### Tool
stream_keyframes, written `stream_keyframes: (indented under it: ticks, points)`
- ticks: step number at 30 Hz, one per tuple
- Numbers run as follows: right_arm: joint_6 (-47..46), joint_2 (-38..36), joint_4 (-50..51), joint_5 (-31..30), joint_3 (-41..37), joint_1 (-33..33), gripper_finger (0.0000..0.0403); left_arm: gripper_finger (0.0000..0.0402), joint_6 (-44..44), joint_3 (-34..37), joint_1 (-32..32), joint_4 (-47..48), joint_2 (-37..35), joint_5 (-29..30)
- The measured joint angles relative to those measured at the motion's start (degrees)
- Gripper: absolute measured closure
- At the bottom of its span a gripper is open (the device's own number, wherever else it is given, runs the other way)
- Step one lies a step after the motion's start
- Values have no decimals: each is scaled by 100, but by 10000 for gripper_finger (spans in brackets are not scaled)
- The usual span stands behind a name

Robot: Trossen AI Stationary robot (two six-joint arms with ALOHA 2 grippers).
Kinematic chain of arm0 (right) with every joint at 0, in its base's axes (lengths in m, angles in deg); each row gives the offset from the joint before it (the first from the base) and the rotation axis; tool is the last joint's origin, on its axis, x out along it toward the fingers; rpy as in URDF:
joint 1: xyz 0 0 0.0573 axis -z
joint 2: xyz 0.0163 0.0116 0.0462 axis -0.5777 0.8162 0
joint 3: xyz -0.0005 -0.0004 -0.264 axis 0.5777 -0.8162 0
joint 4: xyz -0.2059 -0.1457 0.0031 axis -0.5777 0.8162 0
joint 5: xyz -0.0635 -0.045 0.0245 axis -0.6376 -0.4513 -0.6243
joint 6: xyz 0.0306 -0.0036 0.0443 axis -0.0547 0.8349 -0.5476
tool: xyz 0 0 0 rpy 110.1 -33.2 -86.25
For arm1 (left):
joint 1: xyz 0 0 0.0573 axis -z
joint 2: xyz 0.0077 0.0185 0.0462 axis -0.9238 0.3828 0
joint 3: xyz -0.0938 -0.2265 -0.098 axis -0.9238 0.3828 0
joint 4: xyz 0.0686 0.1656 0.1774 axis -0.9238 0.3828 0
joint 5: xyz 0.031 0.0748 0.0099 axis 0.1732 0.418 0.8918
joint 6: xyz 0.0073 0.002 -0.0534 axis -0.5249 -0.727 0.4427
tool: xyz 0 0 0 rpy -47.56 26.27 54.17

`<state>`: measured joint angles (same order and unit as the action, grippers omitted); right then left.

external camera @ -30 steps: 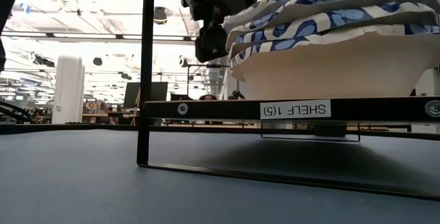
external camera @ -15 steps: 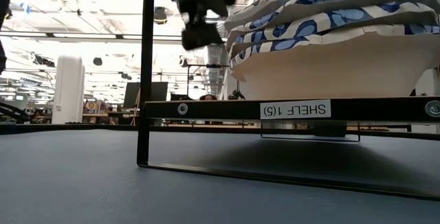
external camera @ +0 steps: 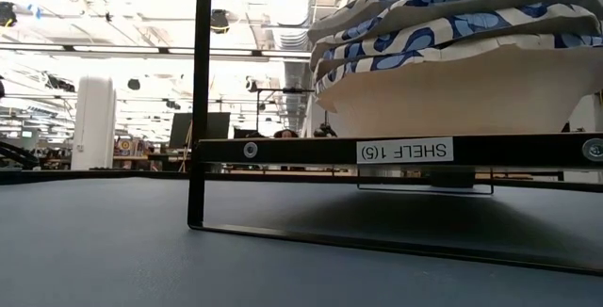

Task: Place and stack bowls onto a shelf
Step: Return to Home Position

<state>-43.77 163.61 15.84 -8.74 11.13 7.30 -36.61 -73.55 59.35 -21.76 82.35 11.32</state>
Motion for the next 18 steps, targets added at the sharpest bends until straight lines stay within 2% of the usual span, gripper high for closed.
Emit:
stream_keyframes:
  ticks: [3, 5, 7, 10, 13, 18]
  points:
    - [-183, -332, 263, 112, -14, 38, 226, 182, -725, 87, 90, 58, -644, 580]
    - [130, -491, 640, 289, -36, 82, 226, 182, -848, 269, 96, 52, -991, 878]
    - [58, -727, 552, 273, -141, 235, 226, 182, -739, 571, 72, -154, -1331, 970]
    - [-42, -1298, 231, 654, -626, 613, 226, 182, -590, 1261, 19, -547, -1794, 573]
    - [23, -2084, -495, 1160, -1503, 854, 226, 182, -366, 2107, -28, -1037, -2197, 147]
    - [519, -3312, -2695, 1884, -3233, 1179, 226, 182, 7, 3366, -35, -1929, -2732, -328]
